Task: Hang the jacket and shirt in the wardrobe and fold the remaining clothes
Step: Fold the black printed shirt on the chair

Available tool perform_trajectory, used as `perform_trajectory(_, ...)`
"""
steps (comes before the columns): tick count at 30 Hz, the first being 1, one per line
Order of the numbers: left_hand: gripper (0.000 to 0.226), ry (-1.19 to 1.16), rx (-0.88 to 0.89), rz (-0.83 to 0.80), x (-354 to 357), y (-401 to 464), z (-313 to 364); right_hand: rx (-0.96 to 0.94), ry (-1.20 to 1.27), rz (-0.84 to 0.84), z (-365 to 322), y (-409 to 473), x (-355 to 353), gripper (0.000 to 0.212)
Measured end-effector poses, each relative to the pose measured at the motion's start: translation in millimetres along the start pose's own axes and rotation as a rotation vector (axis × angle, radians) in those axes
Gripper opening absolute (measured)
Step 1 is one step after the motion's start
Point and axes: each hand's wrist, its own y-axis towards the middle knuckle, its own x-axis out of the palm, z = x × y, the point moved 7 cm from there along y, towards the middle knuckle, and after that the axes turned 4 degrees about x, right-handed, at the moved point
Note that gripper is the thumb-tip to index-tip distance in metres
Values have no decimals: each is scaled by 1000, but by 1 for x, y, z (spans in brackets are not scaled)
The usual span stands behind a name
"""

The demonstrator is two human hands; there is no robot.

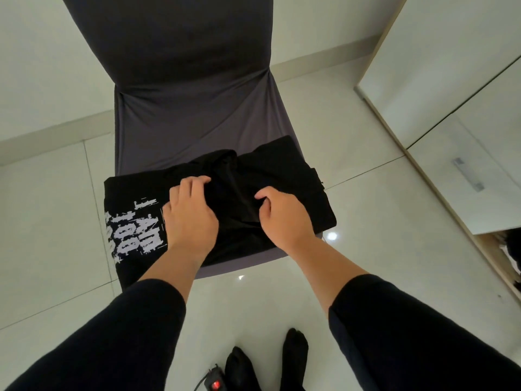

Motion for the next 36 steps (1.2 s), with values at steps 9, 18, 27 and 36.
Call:
perform_trajectory(9,92,283,215,-286,21,-59,-48,258,-88,-98,-34,14,30,46)
perform_trajectory(18,74,141,281,-342,12,-77,-64,516,470,-133,-43,12,34,33)
perform_trajectory(27,67,-4,261,-349,-2,-81,-65,503,564,-454,-61,14,53,42)
perform_trajectory(36,63,-15,117,-153,-3,-34,-7,392,759,-402,-59,28,1,44)
